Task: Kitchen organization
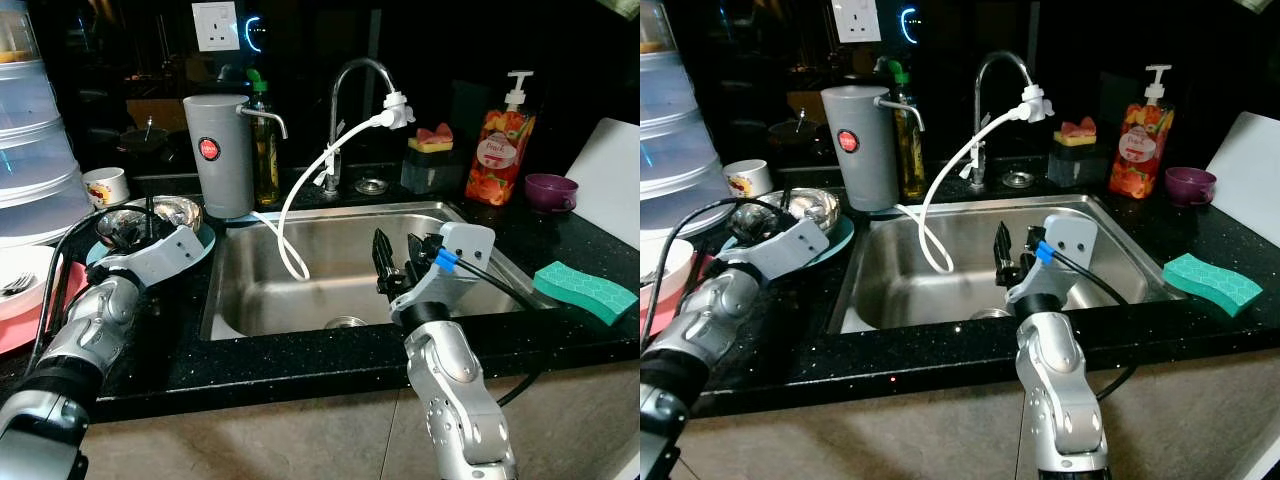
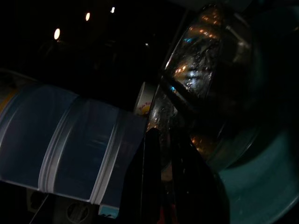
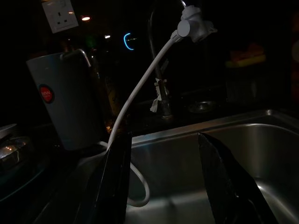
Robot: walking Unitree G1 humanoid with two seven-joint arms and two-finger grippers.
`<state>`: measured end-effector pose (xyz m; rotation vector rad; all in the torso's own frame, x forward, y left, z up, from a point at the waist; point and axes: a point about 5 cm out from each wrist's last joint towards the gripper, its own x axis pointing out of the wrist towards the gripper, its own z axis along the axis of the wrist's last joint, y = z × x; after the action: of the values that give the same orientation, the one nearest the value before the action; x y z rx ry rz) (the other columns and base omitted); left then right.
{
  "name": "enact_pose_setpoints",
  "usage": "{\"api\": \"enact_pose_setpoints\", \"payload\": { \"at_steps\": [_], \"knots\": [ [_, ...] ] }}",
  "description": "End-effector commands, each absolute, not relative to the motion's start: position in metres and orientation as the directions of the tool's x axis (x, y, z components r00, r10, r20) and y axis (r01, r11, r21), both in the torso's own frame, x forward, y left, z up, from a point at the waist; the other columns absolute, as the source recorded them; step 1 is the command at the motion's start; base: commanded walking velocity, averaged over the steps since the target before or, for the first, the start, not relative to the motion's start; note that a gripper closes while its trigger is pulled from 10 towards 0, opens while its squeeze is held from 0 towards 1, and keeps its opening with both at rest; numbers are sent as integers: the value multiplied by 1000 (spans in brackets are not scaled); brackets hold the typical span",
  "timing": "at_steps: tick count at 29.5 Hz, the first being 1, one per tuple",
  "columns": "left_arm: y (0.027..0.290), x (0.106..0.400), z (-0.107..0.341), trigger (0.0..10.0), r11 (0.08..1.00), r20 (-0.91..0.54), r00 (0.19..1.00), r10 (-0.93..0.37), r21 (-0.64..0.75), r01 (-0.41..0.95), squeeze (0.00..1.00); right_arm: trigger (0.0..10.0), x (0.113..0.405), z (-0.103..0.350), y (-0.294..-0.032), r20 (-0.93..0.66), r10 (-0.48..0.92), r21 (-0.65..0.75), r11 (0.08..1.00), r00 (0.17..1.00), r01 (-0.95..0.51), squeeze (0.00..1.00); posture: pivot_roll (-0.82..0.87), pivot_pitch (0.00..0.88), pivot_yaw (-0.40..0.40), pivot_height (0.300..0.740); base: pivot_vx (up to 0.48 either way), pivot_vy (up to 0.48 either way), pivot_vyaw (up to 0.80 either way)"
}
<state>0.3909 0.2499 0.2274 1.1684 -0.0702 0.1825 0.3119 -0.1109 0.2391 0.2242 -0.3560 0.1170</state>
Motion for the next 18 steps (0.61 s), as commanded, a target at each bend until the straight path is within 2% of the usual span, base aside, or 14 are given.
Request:
{"api": "enact_pose_setpoints", "payload": {
  "at_steps": [1, 10, 11, 12, 18],
  "knots": [
    [247, 393, 225, 10000, 362, 119, 990, 81, 922, -140, 0, 10000, 311, 240, -109, 357, 73, 193, 970, 931, -150, 0, 24, 39, 32, 740, 0, 0, 0],
    [246, 394, 222, 9922, 373, 107, 992, 65, 920, -123, 0, 10000, 311, 239, -111, 355, 73, 188, 971, 932, -148, 0, 21, 34, 29, 740, 0, 0, 0],
    [245, 394, 222, 9490, 375, 106, 992, 63, 919, -122, 0, 10000, 311, 239, -111, 355, 74, 188, 971, 932, -148, 0, 21, 34, 29, 740, 0, 0, 0],
    [245, 394, 222, 10000, 378, 106, 992, 63, 918, -122, 0, 10000, 311, 240, -110, 356, 74, 187, 971, 932, -149, 0, 21, 34, 29, 740, 0, 0, 0],
    [245, 393, 220, 10000, 398, 114, 991, 71, 908, -133, 0, 10000, 311, 240, -109, 356, 77, 191, 970, 931, -153, 0, 25, 44, 26, 740, 0, 0, 0]
  ]
}}
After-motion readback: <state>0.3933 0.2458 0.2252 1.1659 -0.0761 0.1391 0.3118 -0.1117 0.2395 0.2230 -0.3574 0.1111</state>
